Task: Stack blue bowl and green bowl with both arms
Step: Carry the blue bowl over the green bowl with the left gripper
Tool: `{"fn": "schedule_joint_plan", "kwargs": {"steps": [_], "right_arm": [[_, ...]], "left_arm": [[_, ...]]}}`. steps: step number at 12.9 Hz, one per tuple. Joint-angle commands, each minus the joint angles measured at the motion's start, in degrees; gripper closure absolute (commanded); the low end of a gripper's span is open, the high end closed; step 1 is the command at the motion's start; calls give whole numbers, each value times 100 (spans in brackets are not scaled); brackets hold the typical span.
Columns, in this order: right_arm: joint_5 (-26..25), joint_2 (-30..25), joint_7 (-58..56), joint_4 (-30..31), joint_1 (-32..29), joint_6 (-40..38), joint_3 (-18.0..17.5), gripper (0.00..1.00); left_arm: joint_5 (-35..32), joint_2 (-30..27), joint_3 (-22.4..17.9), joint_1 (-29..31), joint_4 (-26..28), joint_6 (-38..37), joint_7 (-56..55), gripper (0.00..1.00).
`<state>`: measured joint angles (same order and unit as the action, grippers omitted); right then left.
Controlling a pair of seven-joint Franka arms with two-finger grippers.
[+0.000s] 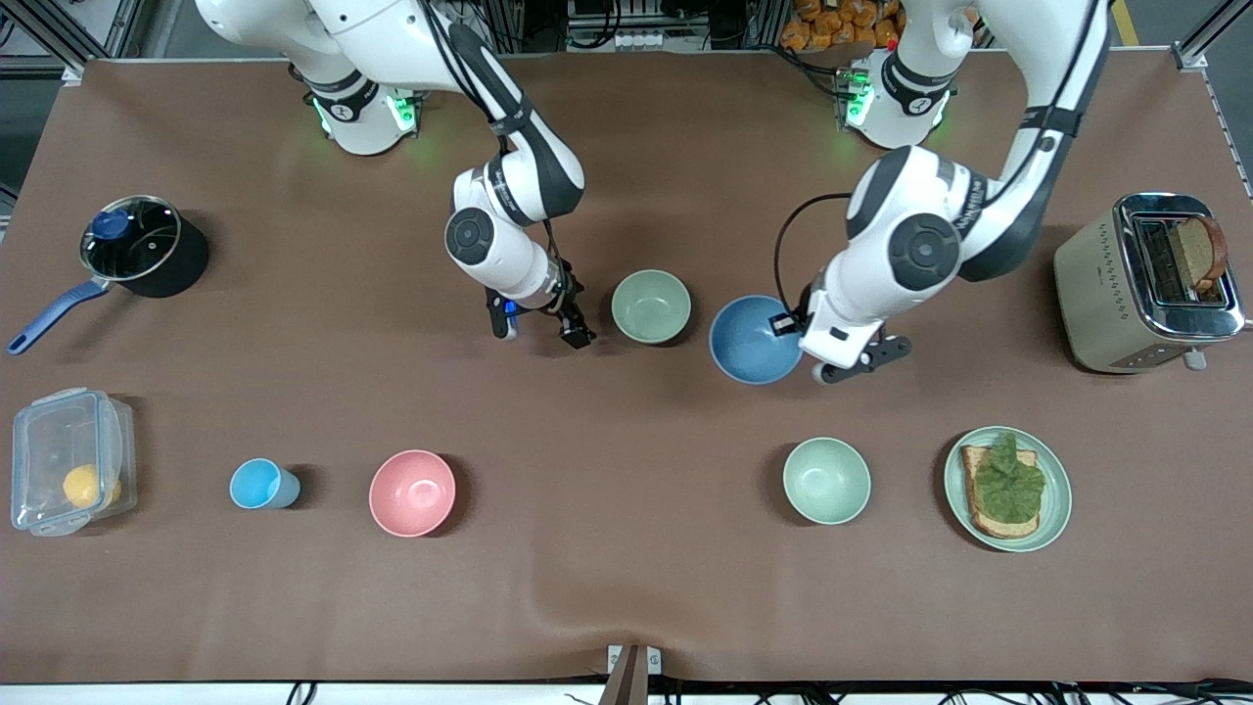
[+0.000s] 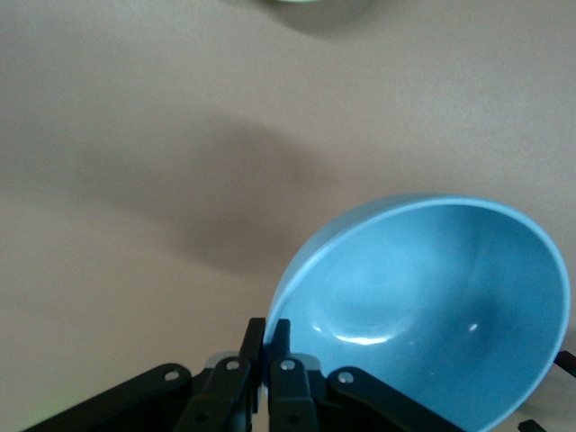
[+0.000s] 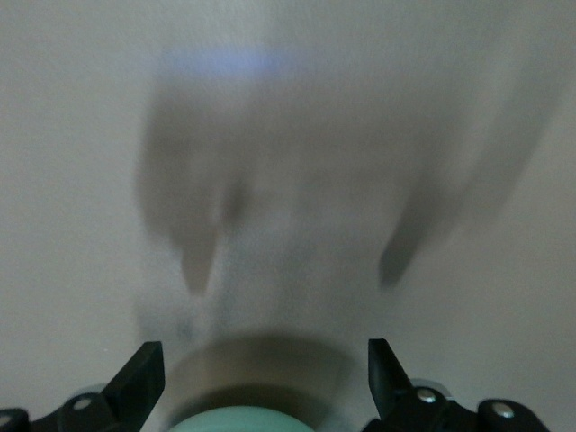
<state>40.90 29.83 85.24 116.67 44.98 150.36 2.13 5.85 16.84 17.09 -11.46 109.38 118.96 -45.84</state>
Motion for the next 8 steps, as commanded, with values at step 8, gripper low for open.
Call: {"fn": "schedule_joint_plan", "kwargs": {"steps": [8], "right_arm": [[515, 304, 19, -373, 72, 204, -116, 0]], "left_arm": [[100, -164, -13, -989, 751, 988, -1155, 100]]}}
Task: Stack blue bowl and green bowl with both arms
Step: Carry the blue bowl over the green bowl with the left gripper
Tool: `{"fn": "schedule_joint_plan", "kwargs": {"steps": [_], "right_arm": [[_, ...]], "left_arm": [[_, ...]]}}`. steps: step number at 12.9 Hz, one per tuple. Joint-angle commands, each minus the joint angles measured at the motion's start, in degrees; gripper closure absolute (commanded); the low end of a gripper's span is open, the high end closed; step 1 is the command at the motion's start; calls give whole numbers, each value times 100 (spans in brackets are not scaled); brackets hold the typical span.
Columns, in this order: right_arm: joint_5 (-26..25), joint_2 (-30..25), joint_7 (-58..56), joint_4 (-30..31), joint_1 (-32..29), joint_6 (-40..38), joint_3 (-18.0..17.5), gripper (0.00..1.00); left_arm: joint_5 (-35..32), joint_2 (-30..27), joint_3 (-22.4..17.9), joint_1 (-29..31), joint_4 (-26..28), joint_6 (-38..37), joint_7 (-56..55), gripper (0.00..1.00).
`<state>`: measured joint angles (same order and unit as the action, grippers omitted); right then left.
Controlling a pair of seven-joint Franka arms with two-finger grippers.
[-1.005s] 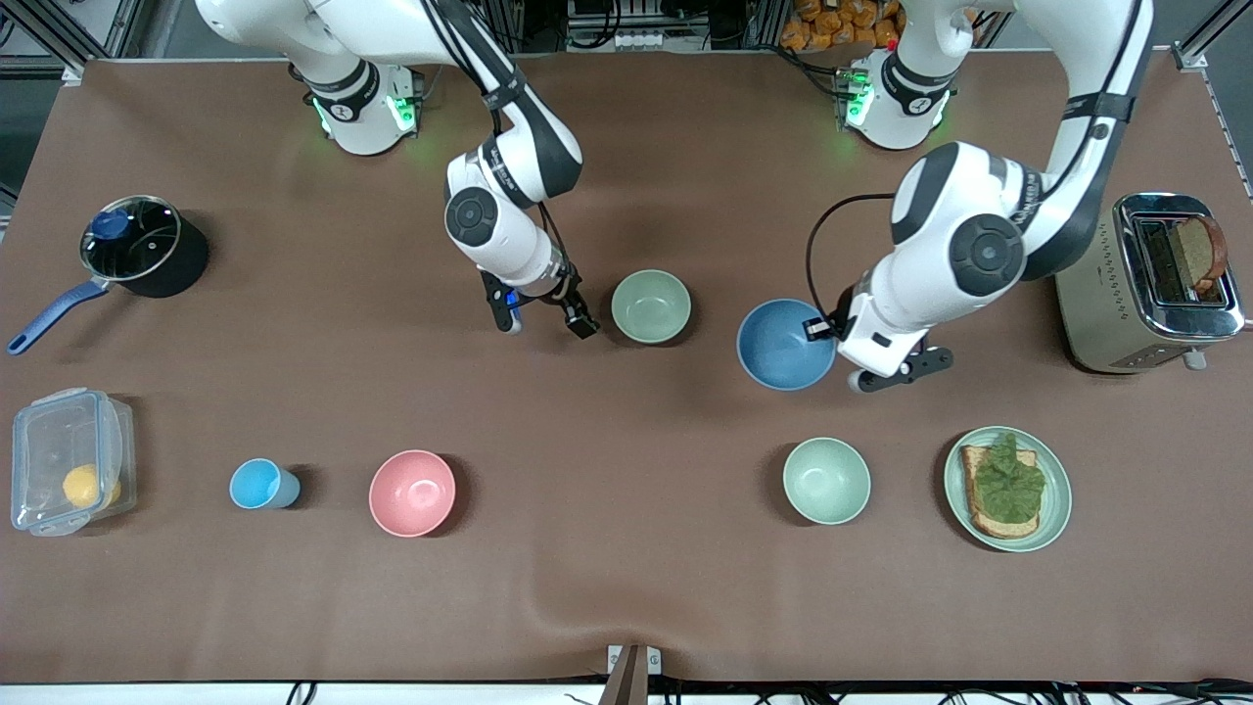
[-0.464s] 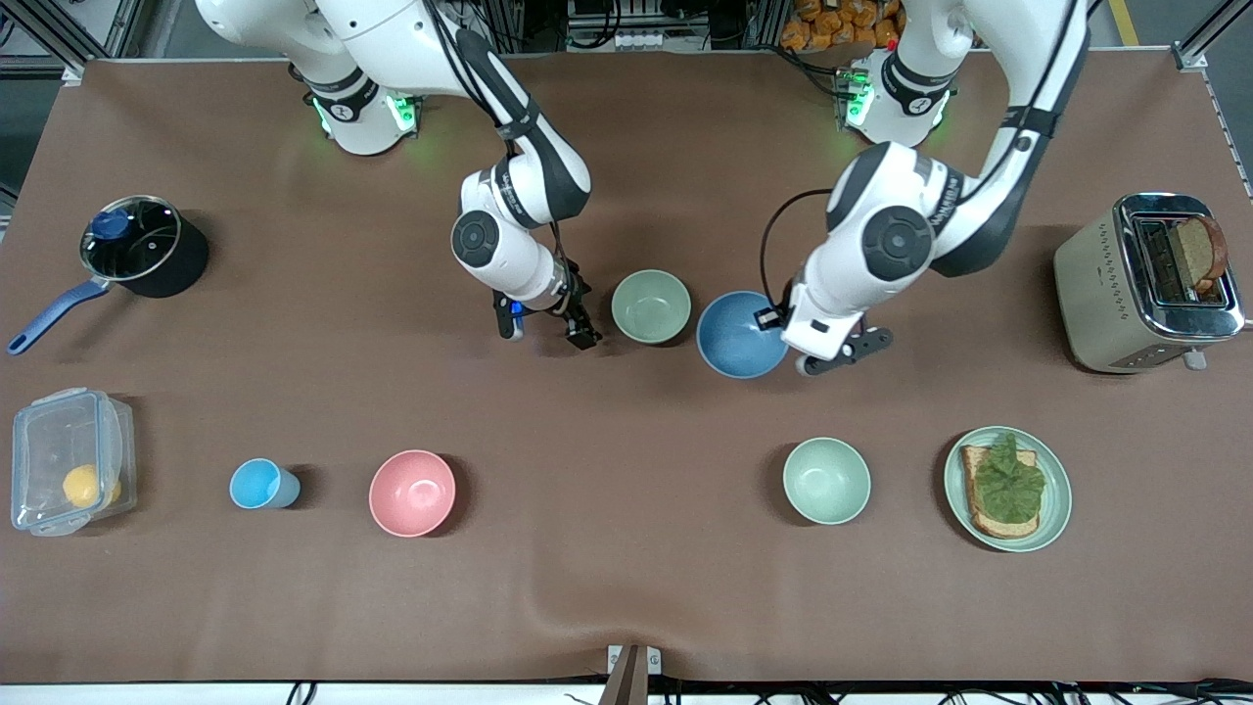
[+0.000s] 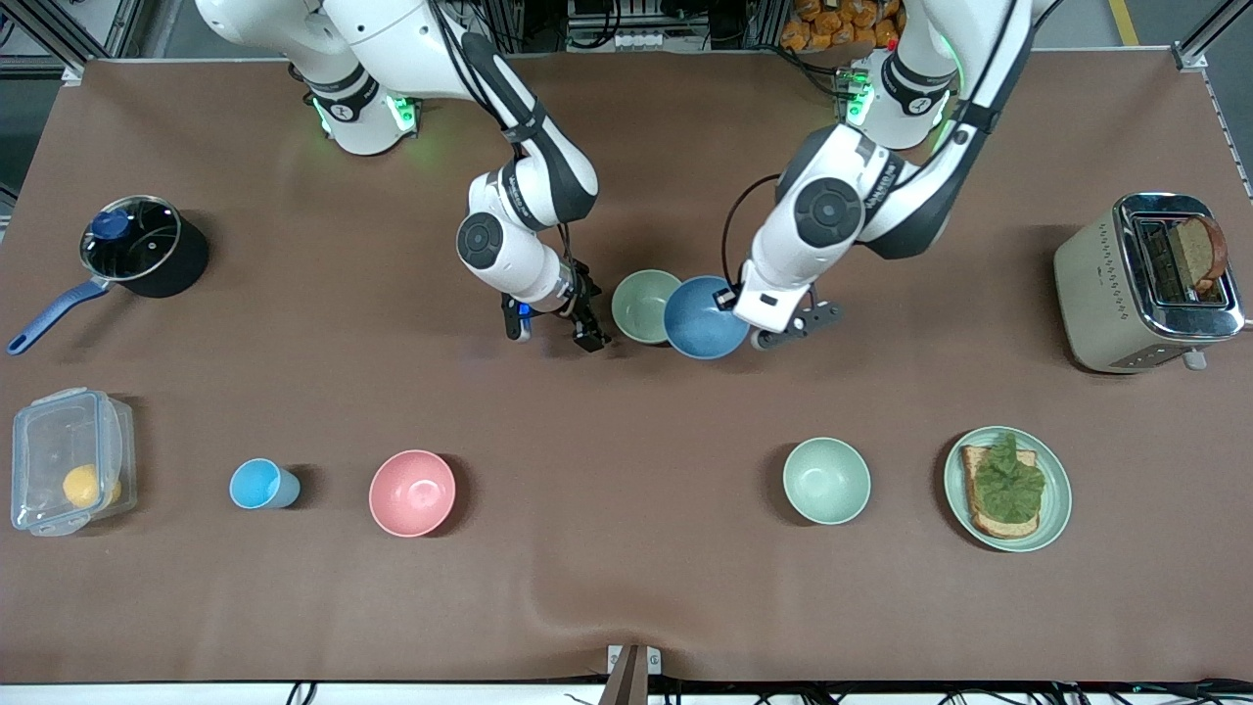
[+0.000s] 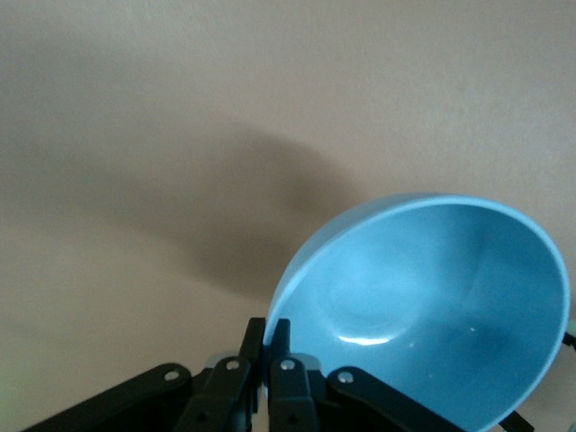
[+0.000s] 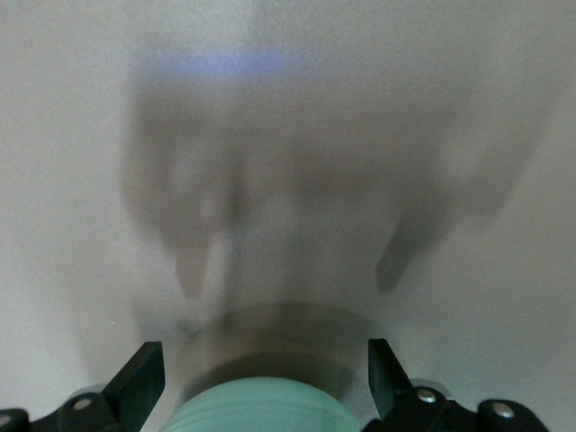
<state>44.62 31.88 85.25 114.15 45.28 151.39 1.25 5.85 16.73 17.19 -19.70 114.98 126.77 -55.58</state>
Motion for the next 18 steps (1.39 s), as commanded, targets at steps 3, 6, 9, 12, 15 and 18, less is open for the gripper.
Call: {"fn": "schedule_joint_plan", "kwargs": {"steps": [3, 6, 9, 12, 15, 18], "right_arm": [[143, 99, 18, -121, 51, 101, -28, 0], [143, 99, 18, -121, 51, 101, -28, 0], [143, 99, 18, -113, 51, 93, -20, 0], [143, 99, 18, -113, 51, 93, -19, 0], [143, 99, 9, -113, 51, 93, -19, 0], [143, 90, 9, -113, 51, 93, -19, 0]], "left_arm": [[100, -100, -23, -393, 217, 356, -454, 100], [109, -12, 12, -481, 454, 873, -629, 100], [109, 120, 74, -605, 473, 1130, -867, 100], [250, 234, 197, -614, 481, 1349, -885, 100], [259, 392, 223, -666, 499, 1622, -946, 100], [250, 489, 223, -693, 499, 1693, -946, 100]]}}
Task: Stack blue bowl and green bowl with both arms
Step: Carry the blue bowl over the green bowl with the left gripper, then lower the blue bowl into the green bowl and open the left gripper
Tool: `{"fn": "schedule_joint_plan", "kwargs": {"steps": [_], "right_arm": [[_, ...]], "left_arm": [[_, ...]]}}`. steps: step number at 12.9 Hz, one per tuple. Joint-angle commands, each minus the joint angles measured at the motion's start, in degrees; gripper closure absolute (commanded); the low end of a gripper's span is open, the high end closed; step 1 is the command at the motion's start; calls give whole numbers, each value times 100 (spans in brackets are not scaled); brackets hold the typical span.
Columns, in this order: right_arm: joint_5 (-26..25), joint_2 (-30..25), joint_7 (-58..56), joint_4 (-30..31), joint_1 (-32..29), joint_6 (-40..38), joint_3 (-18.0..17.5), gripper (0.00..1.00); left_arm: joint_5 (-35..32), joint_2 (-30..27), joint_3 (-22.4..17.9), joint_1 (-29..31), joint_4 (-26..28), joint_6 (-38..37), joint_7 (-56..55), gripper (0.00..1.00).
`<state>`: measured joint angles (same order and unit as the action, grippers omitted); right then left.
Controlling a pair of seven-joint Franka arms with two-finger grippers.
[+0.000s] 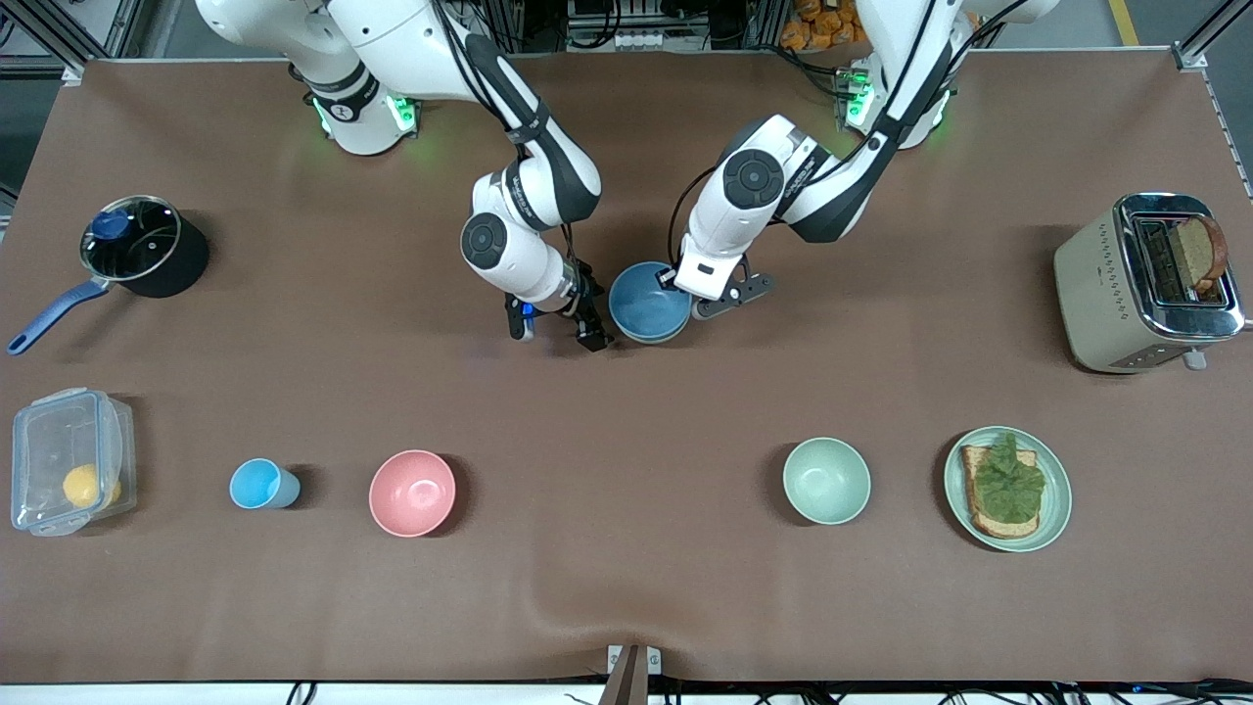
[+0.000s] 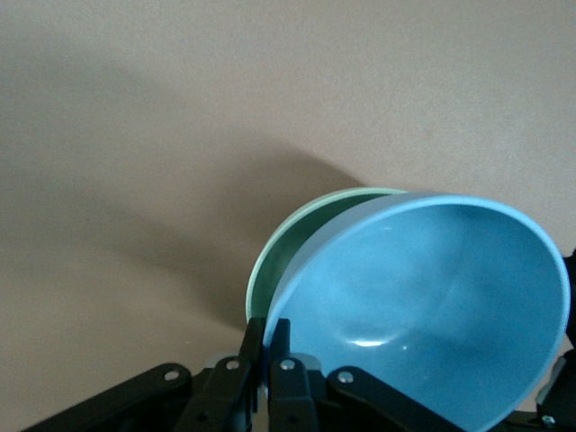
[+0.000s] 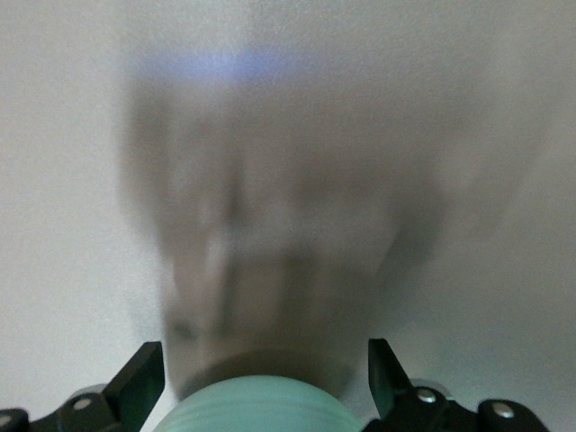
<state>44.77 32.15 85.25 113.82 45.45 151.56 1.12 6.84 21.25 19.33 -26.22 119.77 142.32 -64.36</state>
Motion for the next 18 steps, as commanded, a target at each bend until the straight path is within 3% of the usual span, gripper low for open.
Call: {"fn": "schedule_joint_plan", "kwargs": {"steps": [1, 5, 9, 11, 12, 13, 18], "right_arm": [[129, 63, 9, -79, 34, 75, -6, 0], [129, 63, 18, -79, 34, 75, -6, 0], [120, 63, 18, -79, 34, 66, -6, 0], [120, 63, 9, -70, 34, 40, -6, 0], [111, 54, 9, -70, 25, 5, -6, 0], [102, 54, -17, -53, 25, -4, -6, 0], [102, -419, -710, 561, -159, -100, 29, 0]], "left_arm": [[151, 72, 9, -49, 20, 138, -68, 100], [159, 142, 9, -23, 11, 138, -77, 100], [168, 204, 9, -6, -15, 138, -77, 70], [186, 213, 9, -6, -24, 138, -77, 53], [186, 221, 9, -6, -41, 138, -77, 33], [186, 195, 9, 3, -59, 138, -77, 0], [125, -699, -8, 371, -129, -291, -59, 0]]}}
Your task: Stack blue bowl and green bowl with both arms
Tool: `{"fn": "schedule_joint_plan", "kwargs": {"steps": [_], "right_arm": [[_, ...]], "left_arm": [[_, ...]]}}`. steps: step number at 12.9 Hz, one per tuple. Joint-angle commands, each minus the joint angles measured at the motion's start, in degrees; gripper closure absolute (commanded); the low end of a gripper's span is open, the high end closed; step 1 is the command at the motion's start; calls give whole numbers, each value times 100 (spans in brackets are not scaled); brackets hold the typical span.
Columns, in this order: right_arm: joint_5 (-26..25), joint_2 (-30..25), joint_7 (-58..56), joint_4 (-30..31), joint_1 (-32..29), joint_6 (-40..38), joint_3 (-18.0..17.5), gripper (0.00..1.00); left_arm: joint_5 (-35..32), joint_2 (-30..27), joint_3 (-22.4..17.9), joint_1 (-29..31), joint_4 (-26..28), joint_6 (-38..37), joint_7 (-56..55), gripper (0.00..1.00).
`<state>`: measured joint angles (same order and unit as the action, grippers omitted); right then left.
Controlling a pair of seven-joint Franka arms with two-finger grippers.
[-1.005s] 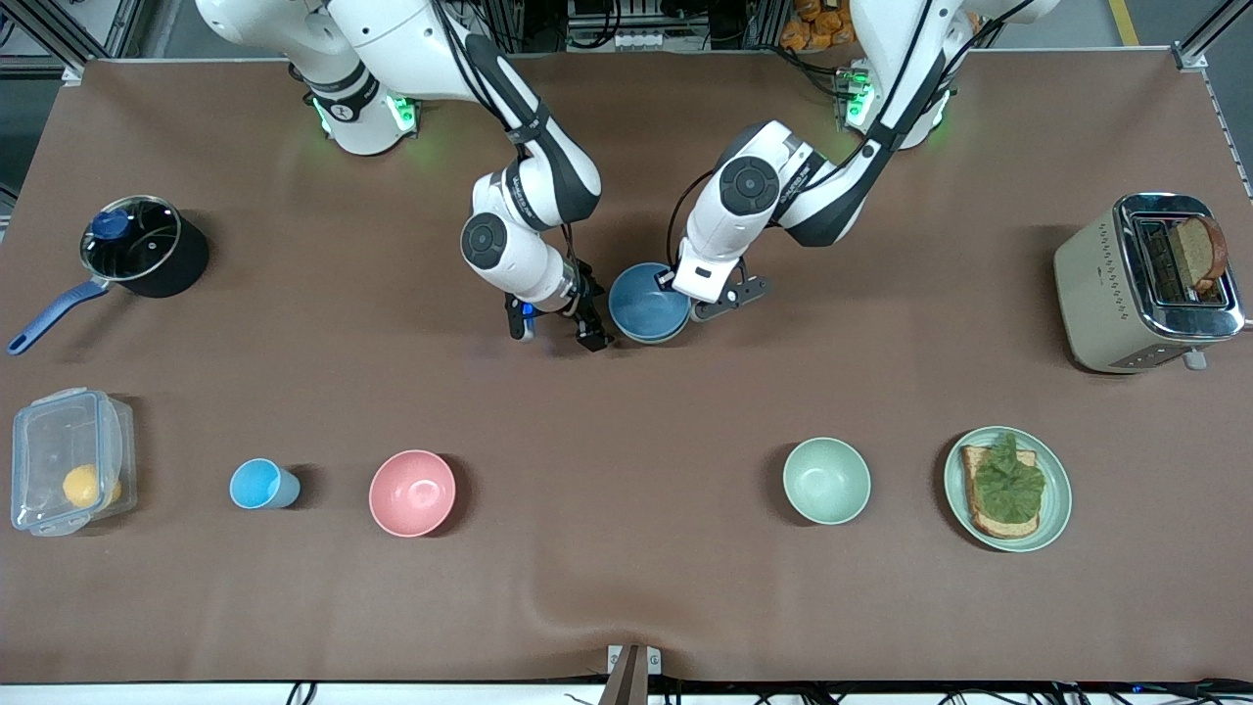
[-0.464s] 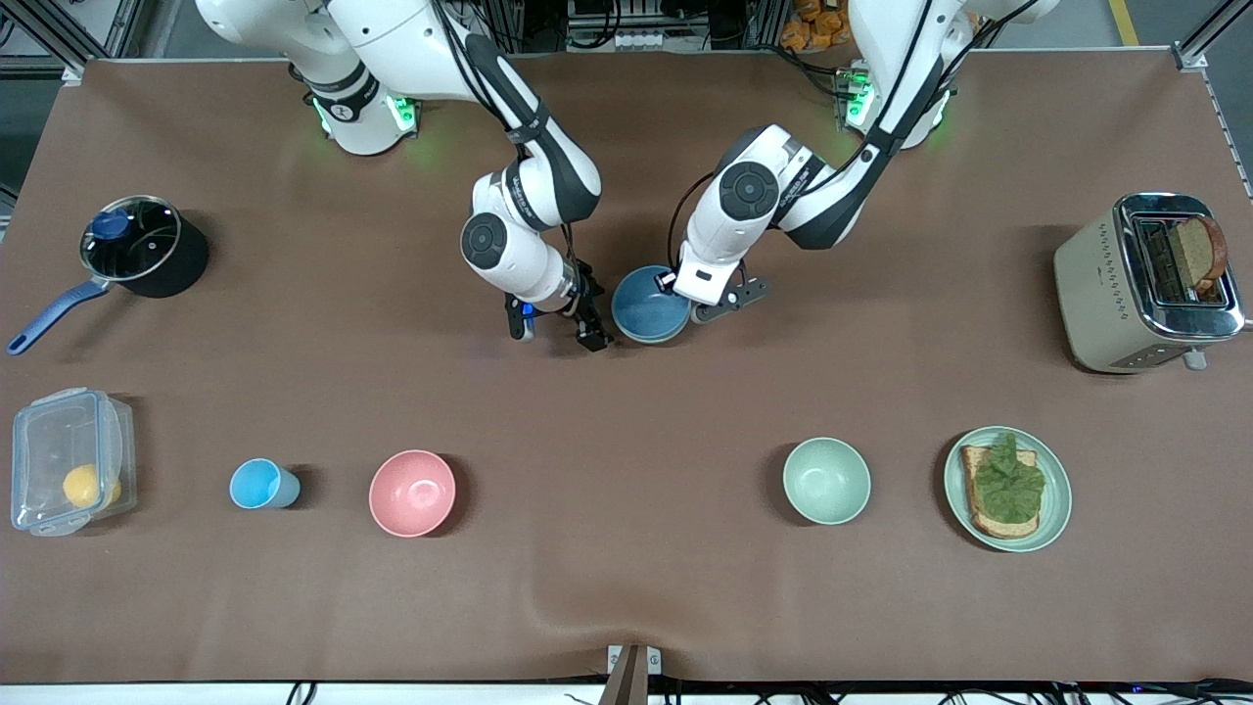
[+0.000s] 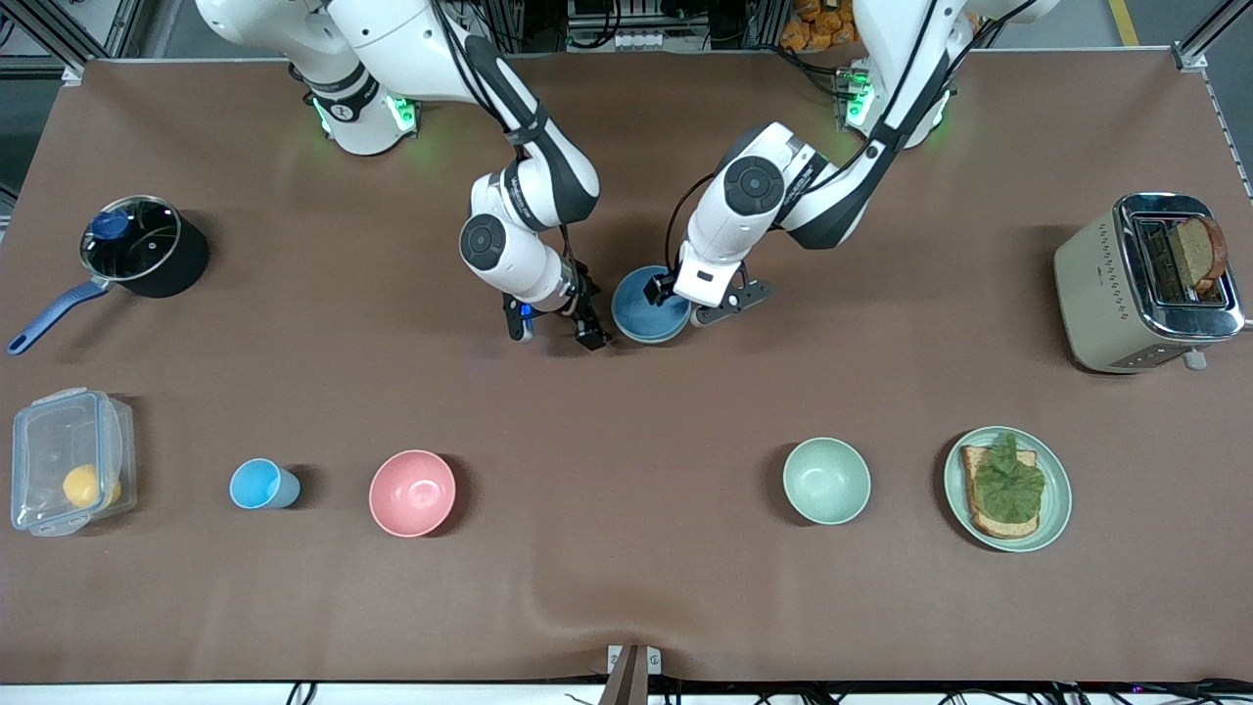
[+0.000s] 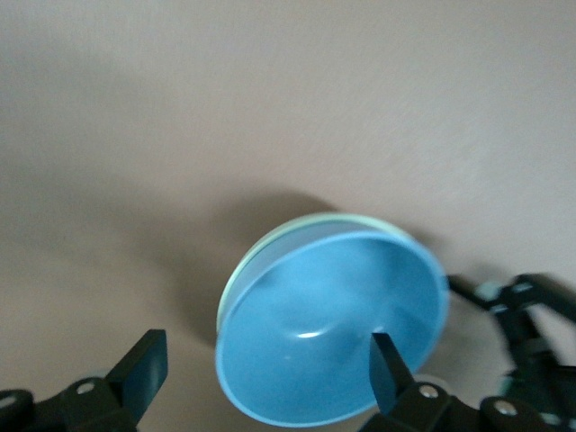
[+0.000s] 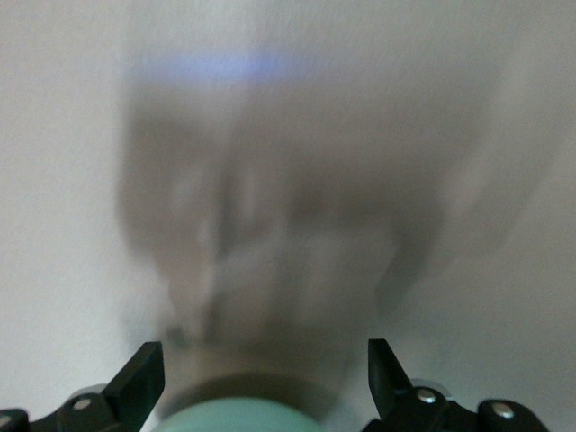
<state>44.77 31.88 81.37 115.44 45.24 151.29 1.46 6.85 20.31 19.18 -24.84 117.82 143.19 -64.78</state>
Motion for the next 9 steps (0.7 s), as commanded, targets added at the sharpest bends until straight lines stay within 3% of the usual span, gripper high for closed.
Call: {"fn": "schedule_joint_plan", "kwargs": {"steps": [1, 4, 5, 9], "right_arm": [[102, -541, -559, 549, -252, -221, -5, 0], [41, -1103, -1253, 804, -761, -1282, 100, 0], [-99, -1314, -1351, 849, -797, -1695, 318, 0], [-1706, -1983, -1414, 788, -815, -3550, 1399, 0]], "left_arm": [[97, -798, -11, 382, -100, -736, 17, 0], [-515, -1063, -11, 857, -872, -1896, 70, 0], [-718, -1125, -29, 963, -1084, -2248, 183, 0], [-756, -1476, -29, 1683, -1419, -2769, 1288, 0]]}}
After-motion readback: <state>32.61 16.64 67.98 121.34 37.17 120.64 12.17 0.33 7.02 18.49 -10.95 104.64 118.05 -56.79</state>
